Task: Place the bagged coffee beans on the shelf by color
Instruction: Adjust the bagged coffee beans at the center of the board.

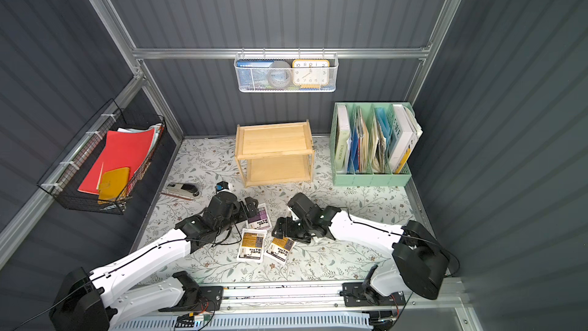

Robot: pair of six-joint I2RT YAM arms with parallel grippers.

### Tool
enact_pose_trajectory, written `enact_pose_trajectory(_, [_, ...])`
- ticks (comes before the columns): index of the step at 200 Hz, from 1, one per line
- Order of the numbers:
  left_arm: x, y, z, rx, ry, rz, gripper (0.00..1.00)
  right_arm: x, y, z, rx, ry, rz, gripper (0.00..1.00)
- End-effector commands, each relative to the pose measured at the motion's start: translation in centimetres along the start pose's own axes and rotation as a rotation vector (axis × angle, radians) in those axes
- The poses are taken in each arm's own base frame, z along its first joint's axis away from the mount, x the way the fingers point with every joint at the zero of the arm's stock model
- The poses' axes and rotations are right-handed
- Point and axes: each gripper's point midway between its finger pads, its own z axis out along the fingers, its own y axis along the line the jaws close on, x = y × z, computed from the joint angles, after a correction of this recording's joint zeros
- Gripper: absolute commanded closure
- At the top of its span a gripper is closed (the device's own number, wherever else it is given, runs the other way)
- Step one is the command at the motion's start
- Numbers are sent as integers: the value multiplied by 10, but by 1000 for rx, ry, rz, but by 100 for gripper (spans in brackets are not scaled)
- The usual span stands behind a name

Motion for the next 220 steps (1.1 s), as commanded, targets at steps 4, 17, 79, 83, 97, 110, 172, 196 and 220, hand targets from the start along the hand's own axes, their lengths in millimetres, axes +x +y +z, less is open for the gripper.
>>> enact_pose_trajectory(4, [14, 16, 4, -61, 43, -23, 0, -6, 7, 12, -15, 2, -43, 12])
enact_pose_trajectory(17, [12, 8, 9, -30, 34, 10, 0, -8, 5, 17, -10, 1, -36, 12])
enact_pose_trajectory(79, [27, -28, 33, 144, 105, 122, 0, 0, -16, 17, 28, -8, -2, 12])
enact_pose_trajectory(83, [29, -27, 35, 145, 111, 126, 0, 1, -17, 16, 31, -10, 2, 12])
enact_pose_trajectory(97, [37, -25, 41, 147, 132, 131, 0, 2, -23, 13, 42, -27, 14, 12])
enact_pose_trajectory(110, [41, -26, 45, 153, 146, 135, 0, 3, -27, 10, 47, -40, 22, 12])
enact_pose_trajectory(172, [55, -18, 67, 120, 184, 149, 0, 6, -28, -1, 51, -55, 22, 12])
enact_pose_trajectory(196, [67, -11, 71, 96, 230, 125, 0, 7, -28, -5, 48, -59, 23, 12])
enact_pose_trajectory(220, [68, -9, 78, 77, 231, 147, 0, 9, -30, -9, 48, -63, 25, 12])
